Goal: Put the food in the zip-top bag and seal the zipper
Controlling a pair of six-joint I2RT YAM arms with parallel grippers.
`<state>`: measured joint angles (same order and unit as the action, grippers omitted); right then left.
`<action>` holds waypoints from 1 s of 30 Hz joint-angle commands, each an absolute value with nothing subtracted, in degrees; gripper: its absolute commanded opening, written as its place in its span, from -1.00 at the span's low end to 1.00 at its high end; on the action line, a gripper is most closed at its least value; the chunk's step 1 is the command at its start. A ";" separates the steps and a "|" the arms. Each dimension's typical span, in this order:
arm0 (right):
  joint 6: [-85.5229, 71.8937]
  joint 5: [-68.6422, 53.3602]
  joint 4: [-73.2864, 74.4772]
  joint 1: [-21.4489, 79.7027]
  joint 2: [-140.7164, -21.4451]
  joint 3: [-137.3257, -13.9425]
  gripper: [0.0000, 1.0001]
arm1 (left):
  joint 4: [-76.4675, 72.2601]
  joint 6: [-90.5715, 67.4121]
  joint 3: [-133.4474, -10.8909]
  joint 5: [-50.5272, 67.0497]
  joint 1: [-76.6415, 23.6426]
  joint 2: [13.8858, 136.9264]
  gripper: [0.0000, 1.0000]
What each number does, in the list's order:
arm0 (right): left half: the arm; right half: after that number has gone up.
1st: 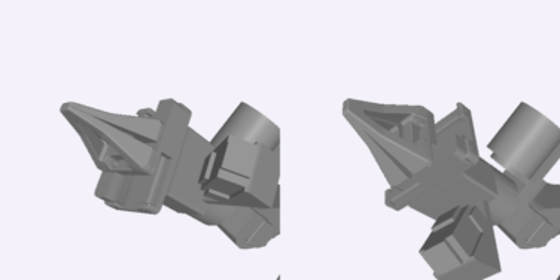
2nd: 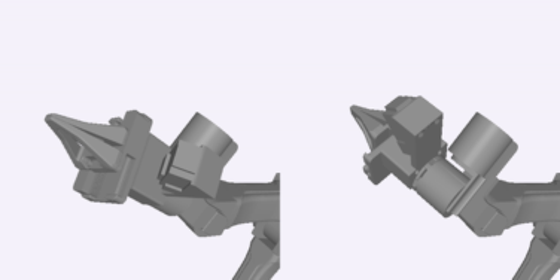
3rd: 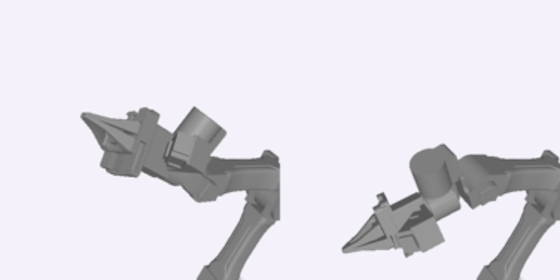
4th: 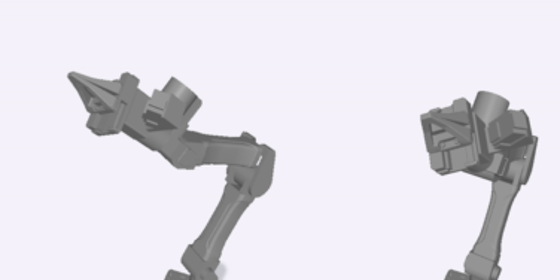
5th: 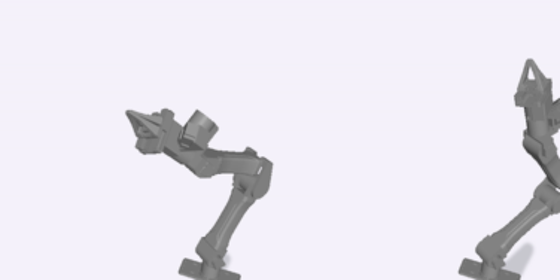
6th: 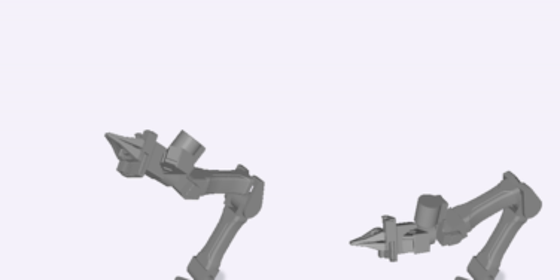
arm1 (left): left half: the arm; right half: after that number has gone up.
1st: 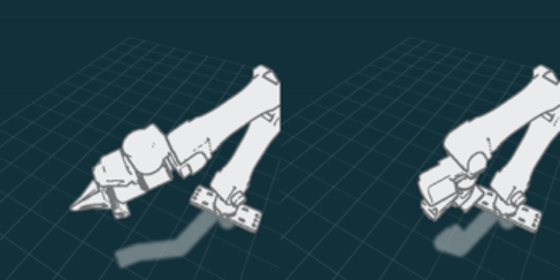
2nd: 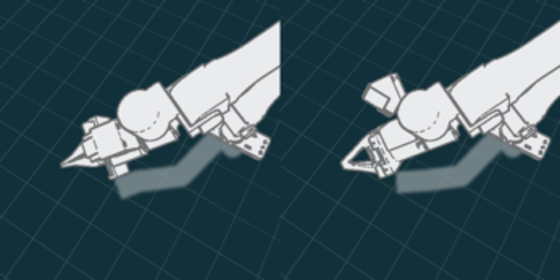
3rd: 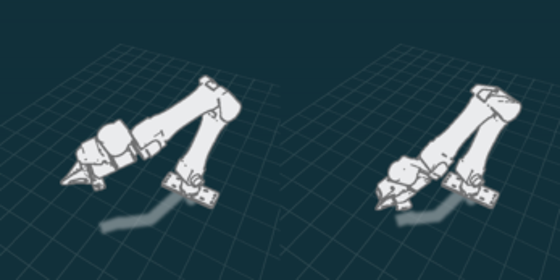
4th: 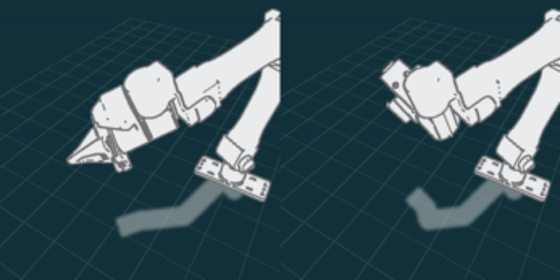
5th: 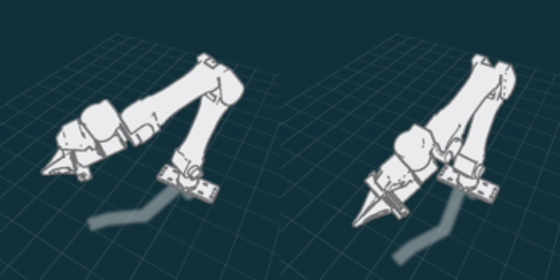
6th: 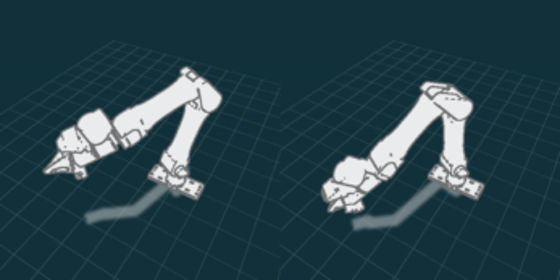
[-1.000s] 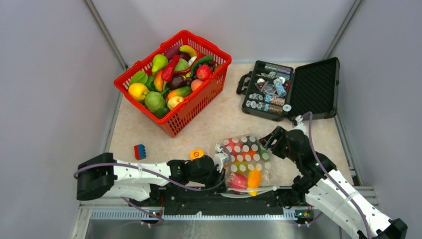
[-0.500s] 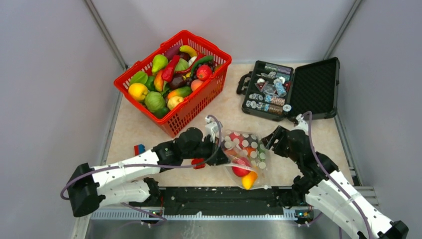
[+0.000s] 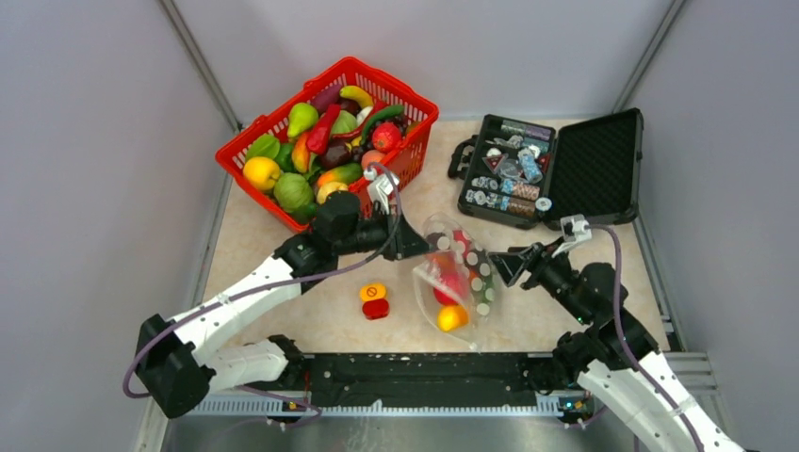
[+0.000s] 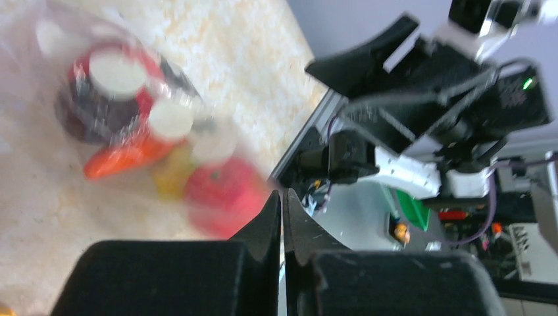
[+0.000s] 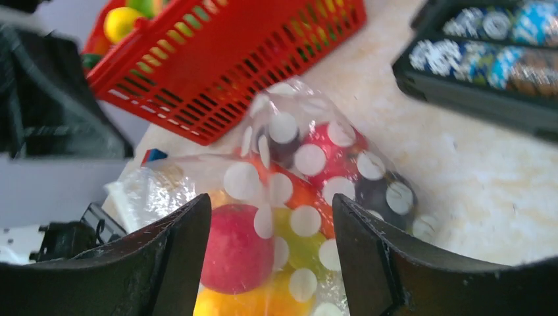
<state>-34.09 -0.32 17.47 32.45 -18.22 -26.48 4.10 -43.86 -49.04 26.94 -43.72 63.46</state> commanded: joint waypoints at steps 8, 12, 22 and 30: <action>-12.25 -16.33 3.26 31.90 -12.20 -18.79 0.30 | -7.30 -50.79 -56.64 34.58 -33.95 70.19 -1.00; -13.28 -16.84 6.38 31.96 -13.13 -20.47 0.29 | 7.05 -40.04 -56.28 34.48 -33.86 69.36 -0.38; -48.02 -3.38 24.65 31.90 -15.49 -21.39 0.39 | 19.92 -27.06 -38.25 28.67 -33.90 52.56 0.65; -60.49 -9.93 37.04 31.90 -19.77 -21.46 0.37 | 23.78 -28.89 -32.12 29.44 -33.86 50.87 0.67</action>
